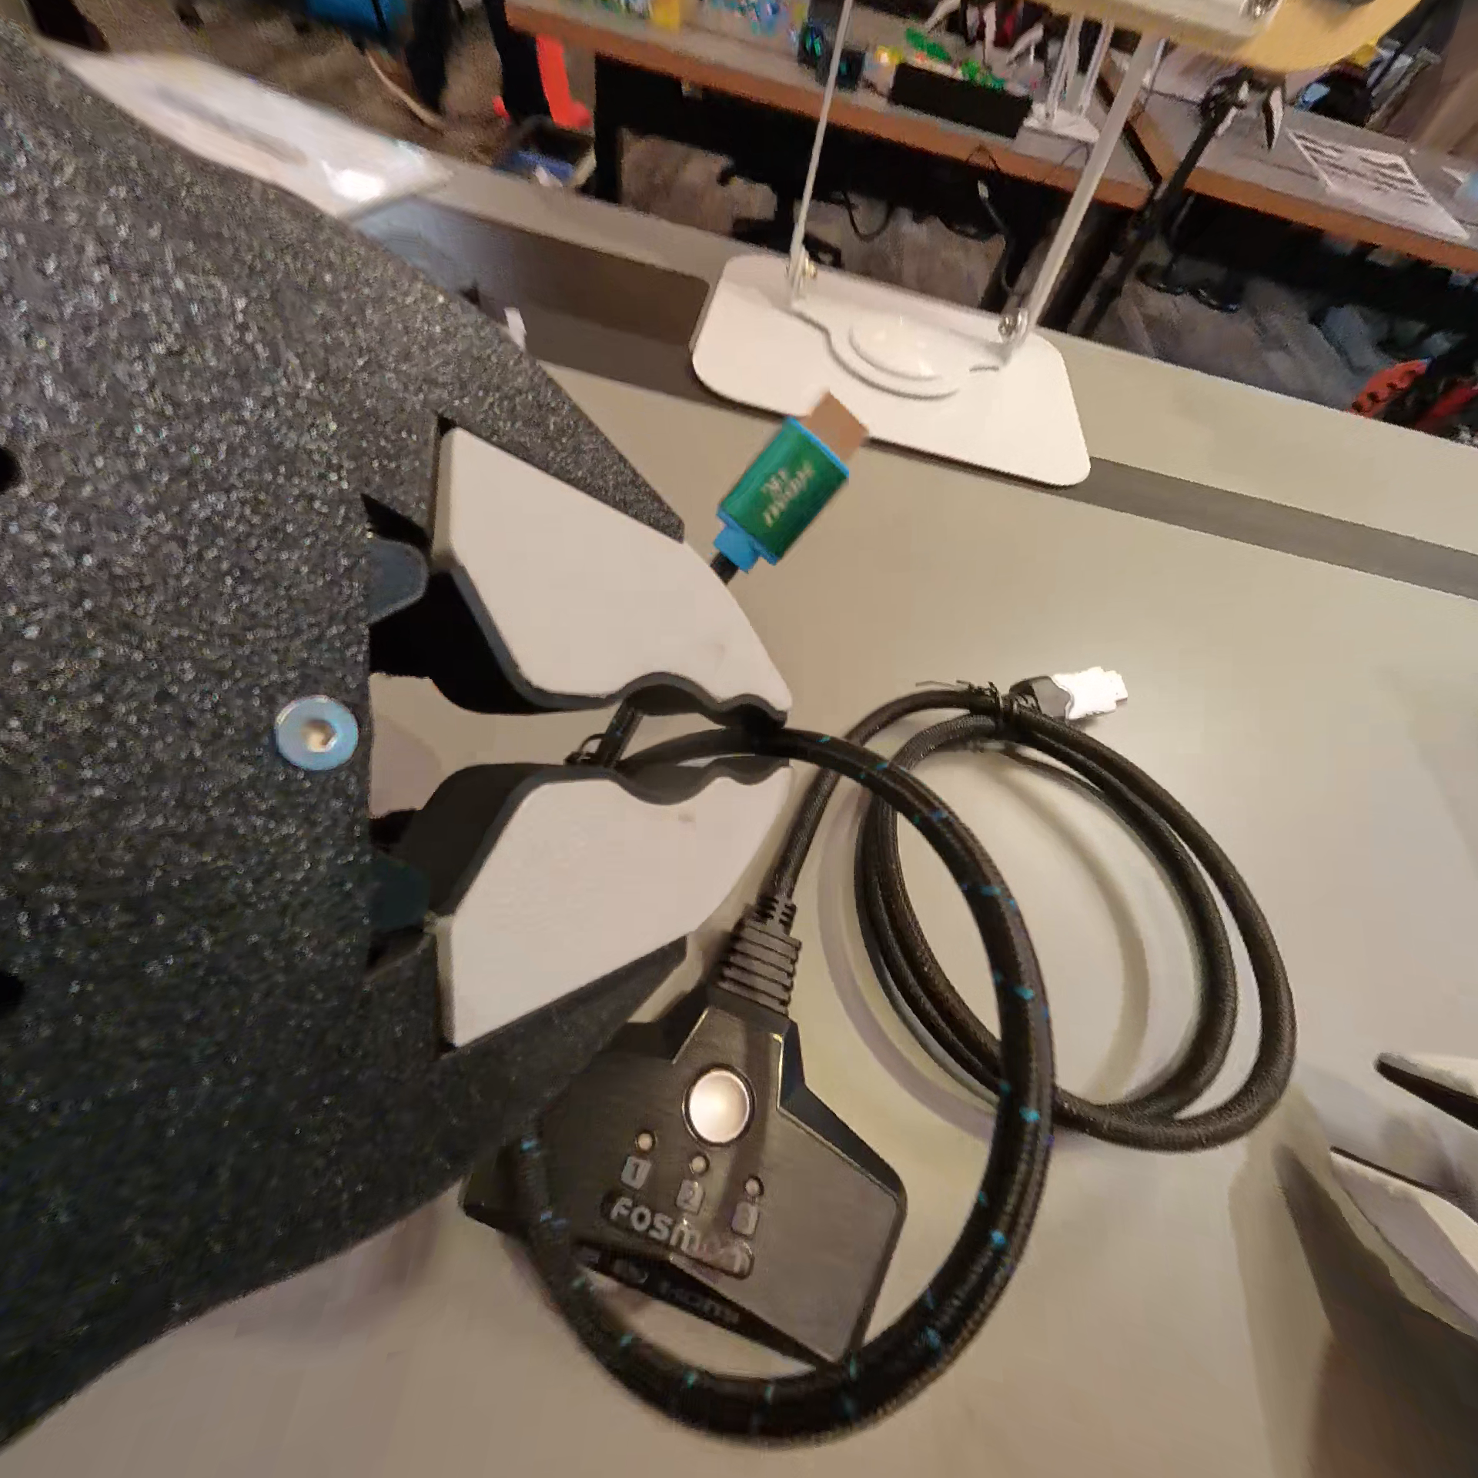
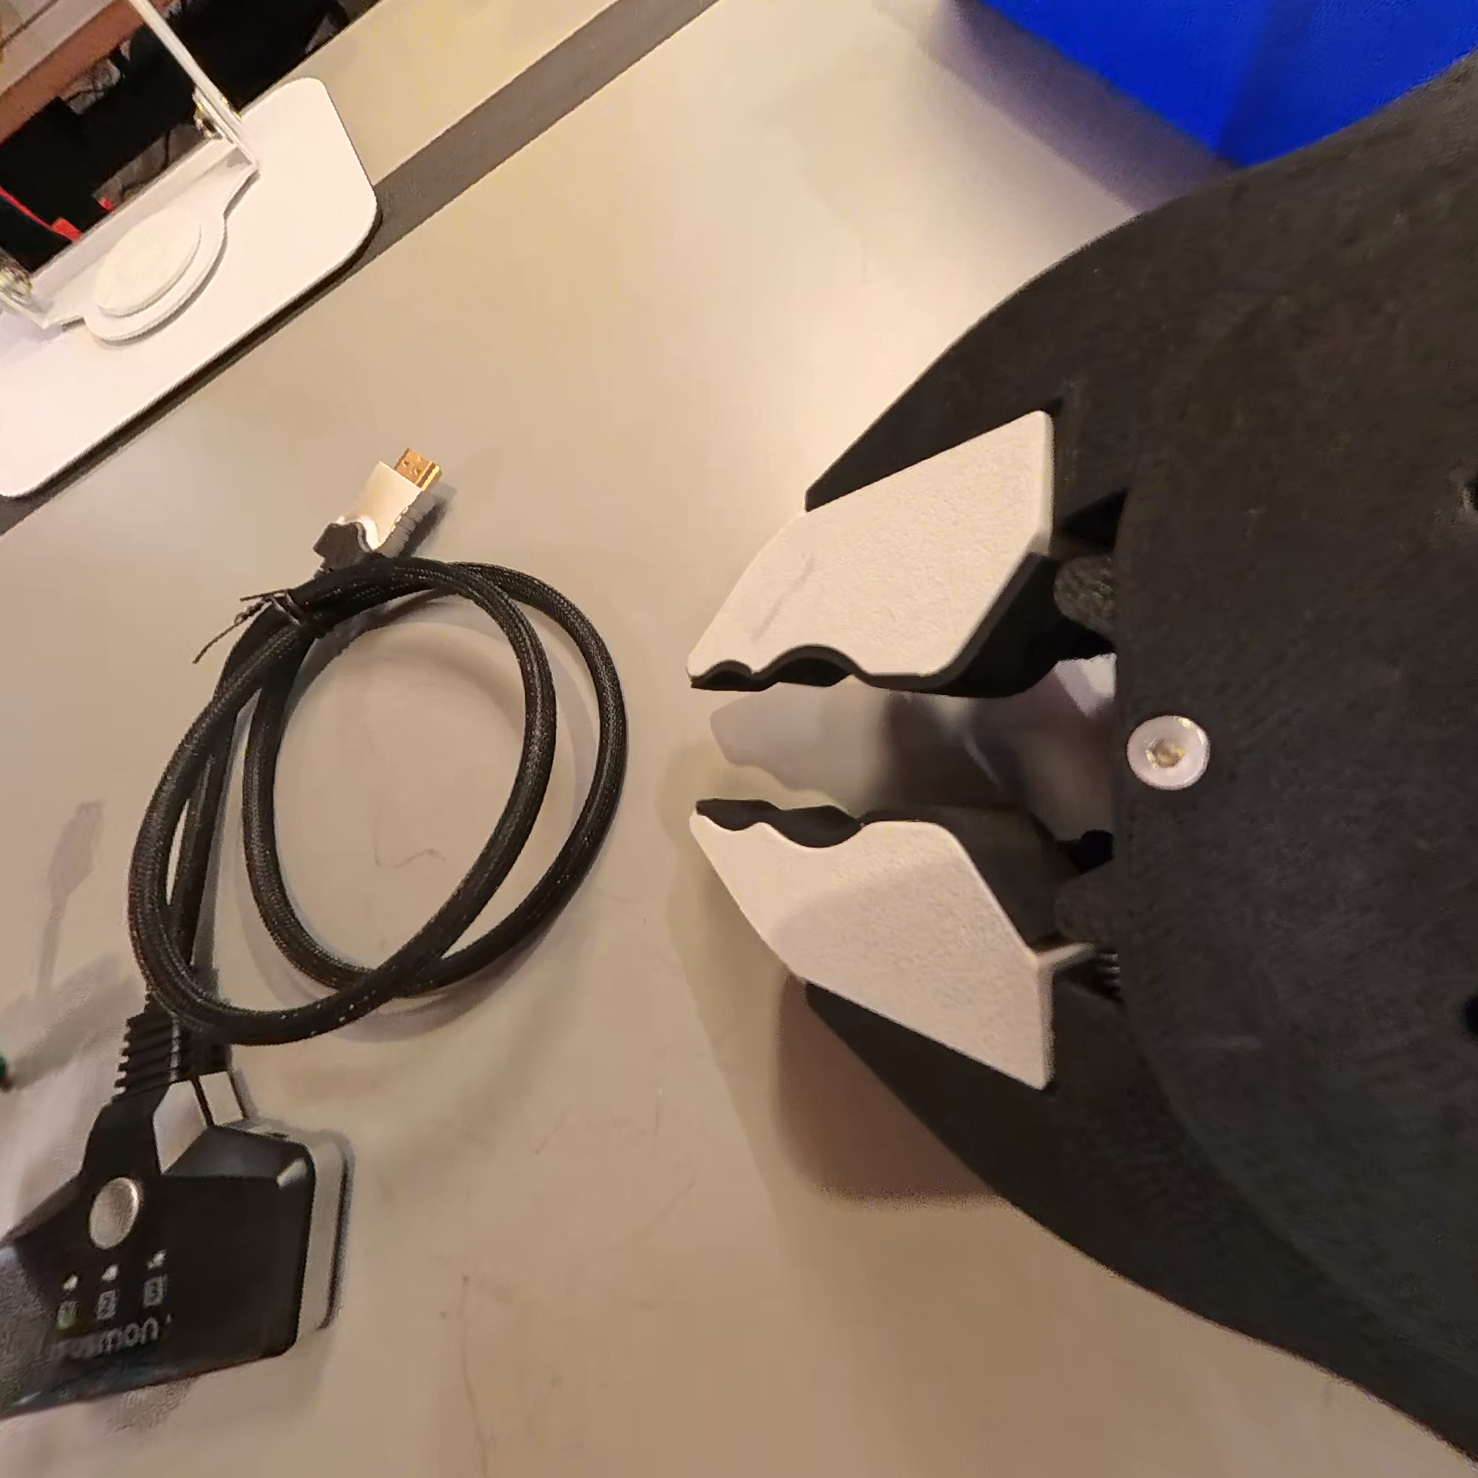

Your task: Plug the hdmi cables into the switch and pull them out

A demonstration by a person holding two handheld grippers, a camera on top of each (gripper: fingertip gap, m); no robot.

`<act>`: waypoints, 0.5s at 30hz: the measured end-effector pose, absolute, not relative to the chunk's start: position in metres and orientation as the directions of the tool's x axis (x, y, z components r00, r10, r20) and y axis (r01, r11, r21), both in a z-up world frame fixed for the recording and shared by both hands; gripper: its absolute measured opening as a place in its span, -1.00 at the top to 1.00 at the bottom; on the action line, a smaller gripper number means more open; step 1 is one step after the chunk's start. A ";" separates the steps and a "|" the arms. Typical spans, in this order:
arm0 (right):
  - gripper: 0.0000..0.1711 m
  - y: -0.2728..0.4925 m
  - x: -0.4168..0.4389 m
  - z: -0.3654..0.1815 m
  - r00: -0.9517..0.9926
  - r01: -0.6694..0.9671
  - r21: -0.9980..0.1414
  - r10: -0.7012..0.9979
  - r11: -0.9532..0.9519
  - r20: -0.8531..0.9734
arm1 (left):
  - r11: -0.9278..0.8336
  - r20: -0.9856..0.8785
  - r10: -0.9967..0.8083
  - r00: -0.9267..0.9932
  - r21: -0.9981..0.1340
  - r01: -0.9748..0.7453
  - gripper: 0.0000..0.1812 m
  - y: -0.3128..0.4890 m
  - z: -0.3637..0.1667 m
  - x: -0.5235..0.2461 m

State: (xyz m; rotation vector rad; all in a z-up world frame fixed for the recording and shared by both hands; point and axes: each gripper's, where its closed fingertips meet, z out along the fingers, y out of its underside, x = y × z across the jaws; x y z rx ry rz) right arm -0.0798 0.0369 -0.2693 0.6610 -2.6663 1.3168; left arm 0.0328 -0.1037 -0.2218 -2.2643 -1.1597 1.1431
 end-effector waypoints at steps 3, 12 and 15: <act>0.69 0.037 -0.077 -0.272 -0.887 -0.453 -0.715 -0.352 0.533 0.299 | -0.586 -0.460 0.810 0.362 -0.639 0.498 0.93 -0.101 -0.235 0.037; 0.67 0.033 -0.068 -0.269 -0.856 -0.505 -0.716 -0.385 0.482 0.345 | -0.464 -0.233 0.841 0.487 -0.773 0.432 0.91 -0.075 -0.244 0.067; 0.65 0.028 -0.054 -0.262 -0.847 -0.501 -0.751 -0.421 0.430 0.323 | -0.419 -0.150 0.839 0.523 -0.791 0.446 0.86 -0.070 -0.251 0.080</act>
